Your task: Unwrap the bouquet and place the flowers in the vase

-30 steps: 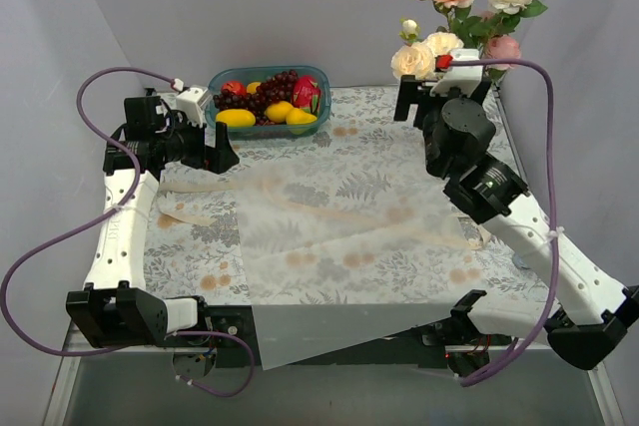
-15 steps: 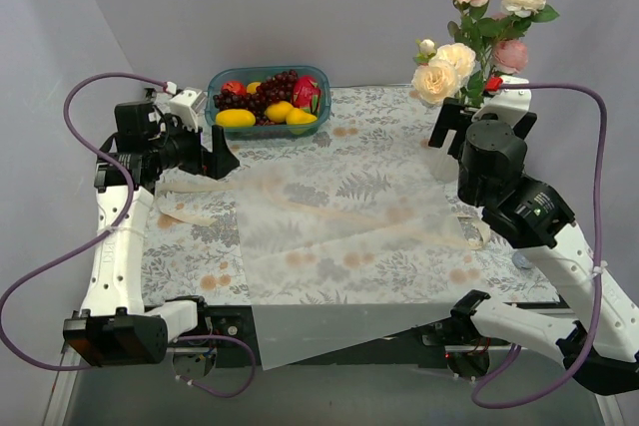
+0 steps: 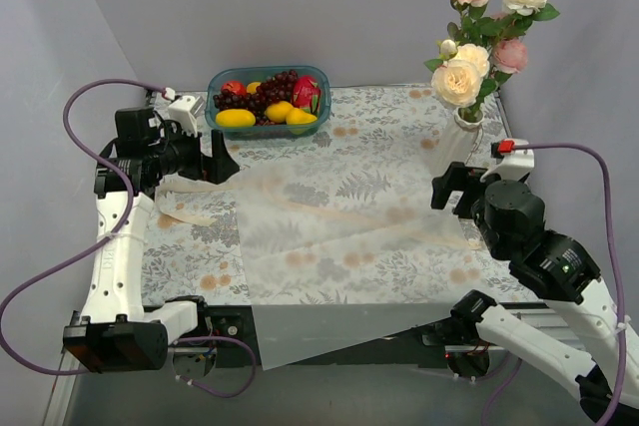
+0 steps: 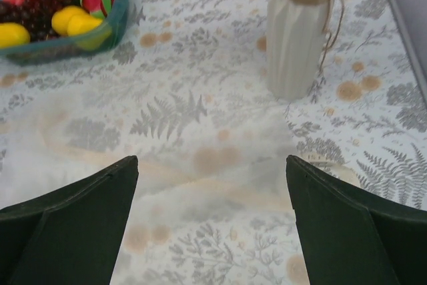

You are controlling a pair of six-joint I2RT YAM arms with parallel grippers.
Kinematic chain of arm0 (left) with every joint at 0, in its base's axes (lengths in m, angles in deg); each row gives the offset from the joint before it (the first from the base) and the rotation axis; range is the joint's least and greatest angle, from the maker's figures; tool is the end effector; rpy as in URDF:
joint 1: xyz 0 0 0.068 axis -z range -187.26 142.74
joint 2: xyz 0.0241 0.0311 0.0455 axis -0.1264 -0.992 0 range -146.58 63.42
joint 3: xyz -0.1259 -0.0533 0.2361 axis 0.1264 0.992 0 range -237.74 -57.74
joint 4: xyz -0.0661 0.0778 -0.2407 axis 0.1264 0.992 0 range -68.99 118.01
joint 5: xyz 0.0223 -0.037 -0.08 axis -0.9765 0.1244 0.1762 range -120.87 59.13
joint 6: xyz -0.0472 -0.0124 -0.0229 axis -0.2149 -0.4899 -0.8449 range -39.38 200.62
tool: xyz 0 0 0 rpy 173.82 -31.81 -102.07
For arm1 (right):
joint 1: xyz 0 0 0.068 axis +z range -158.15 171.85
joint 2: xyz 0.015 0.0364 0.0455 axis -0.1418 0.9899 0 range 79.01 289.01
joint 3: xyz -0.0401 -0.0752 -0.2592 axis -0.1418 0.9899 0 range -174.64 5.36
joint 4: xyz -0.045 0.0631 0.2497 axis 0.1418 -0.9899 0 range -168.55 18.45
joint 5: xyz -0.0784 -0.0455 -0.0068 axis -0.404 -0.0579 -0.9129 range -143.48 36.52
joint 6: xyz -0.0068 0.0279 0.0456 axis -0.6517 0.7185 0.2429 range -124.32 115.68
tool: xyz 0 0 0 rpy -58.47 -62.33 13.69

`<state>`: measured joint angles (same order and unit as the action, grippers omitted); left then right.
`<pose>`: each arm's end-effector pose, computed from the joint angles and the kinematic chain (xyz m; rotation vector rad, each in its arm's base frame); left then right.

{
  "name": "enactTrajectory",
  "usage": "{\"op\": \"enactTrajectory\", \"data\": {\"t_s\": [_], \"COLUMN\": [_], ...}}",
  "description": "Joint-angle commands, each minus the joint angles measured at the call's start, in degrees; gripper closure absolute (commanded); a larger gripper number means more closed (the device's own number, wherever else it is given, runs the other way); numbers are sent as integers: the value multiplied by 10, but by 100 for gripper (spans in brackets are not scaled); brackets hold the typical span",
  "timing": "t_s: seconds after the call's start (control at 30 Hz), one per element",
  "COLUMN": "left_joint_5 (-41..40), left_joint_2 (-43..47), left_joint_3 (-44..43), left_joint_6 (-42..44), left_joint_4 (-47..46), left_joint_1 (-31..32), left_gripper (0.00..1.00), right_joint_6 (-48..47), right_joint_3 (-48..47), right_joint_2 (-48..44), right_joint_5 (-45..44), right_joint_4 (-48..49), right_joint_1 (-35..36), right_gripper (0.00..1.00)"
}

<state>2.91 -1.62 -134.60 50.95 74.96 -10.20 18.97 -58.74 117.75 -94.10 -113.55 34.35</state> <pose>0.2136 -0.0088 0.3923 -0.3485 2.2974 -0.9167 0.0941 0.0550 0.4089 0.1812 1.7837 0.1620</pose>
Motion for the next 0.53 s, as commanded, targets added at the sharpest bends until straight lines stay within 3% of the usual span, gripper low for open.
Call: {"op": "enactTrajectory", "data": {"t_s": [0.0, 0.1, 0.5], "left_joint_5": [-7, -18, -56], "left_joint_2": [24, 30, 53], "left_joint_3": [22, 38, 72], "left_joint_6": [-15, -20, -26], "left_joint_4": [-9, -15, -23], "left_joint_1": [-3, -4, -4], "left_gripper": [2, 2, 2], "right_joint_6": [40, 41, 12], "right_joint_3": [75, 121, 138], "right_joint_2": [-38, -21, 41], "right_joint_5": [117, 151, 200], "right_joint_4": [2, 23, 97], "right_joint_1": [3, 3, 3], "right_gripper": [2, 2, 2]}}
